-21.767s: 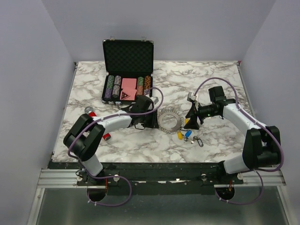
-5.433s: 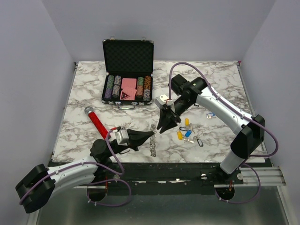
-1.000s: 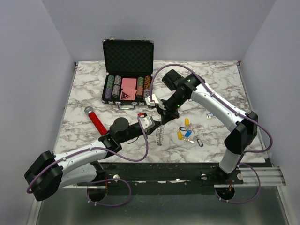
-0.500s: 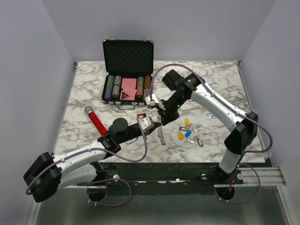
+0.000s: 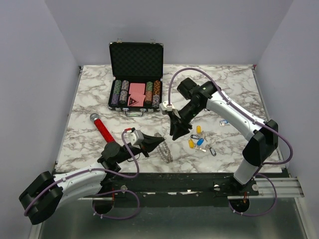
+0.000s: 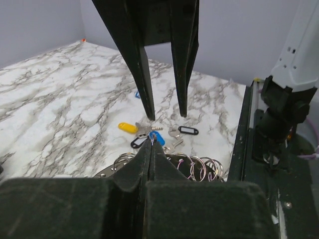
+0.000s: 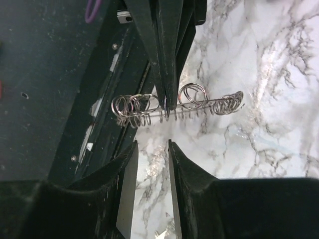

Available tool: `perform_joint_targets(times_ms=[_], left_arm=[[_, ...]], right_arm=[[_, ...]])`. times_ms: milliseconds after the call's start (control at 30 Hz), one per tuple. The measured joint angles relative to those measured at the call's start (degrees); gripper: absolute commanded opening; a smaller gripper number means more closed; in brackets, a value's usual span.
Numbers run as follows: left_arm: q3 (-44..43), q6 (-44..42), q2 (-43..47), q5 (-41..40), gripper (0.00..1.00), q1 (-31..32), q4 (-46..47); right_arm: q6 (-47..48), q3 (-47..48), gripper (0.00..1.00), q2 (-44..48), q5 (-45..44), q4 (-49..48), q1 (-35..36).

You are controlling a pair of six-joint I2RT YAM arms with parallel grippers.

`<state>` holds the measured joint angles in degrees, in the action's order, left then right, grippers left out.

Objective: Put the keys on the keyring

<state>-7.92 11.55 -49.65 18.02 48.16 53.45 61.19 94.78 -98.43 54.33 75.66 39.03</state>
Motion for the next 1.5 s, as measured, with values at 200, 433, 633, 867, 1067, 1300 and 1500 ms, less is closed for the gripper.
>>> perform_joint_targets(times_ms=[200, 433, 633, 867, 1067, 1300, 1500], left_arm=[[2.27, 5.42, 0.22, 0.02, 0.00, -0.11, 8.35], [2.43, 7.85, 0.35, 0.02, 0.00, -0.11, 11.78], [2.43, 8.55, 0.02, 0.02, 0.00, -0.11, 13.09], [2.43, 9.14, -0.68, -0.07, 0.00, -0.11, 13.35], [2.43, 9.44, -0.72, -0.74, 0.00, -0.11, 13.35], [2.43, 9.70, -0.70, -1.49, 0.00, -0.11, 13.35], [2.43, 9.79, -0.44, -1.95, 0.00, -0.09, 13.29]], right_arm=[[1.88, -4.04, 0.39, 0.63, 5.49, -3.26, 0.00], [2.08, -4.04, 0.37, 0.63, 9.84, -5.51, 0.02], [3.37, -4.00, 0.33, 0.63, 12.79, -5.42, 0.02], [3.80, -4.00, 0.27, 0.63, 14.73, -5.27, 0.02], [3.80, -4.00, 0.26, 0.59, 15.56, -5.25, 0.02], [2.95, -4.00, 0.20, 0.39, 15.63, -5.68, 0.04], [1.64, -4.00, 0.15, 0.13, 15.63, -6.80, 0.04]])
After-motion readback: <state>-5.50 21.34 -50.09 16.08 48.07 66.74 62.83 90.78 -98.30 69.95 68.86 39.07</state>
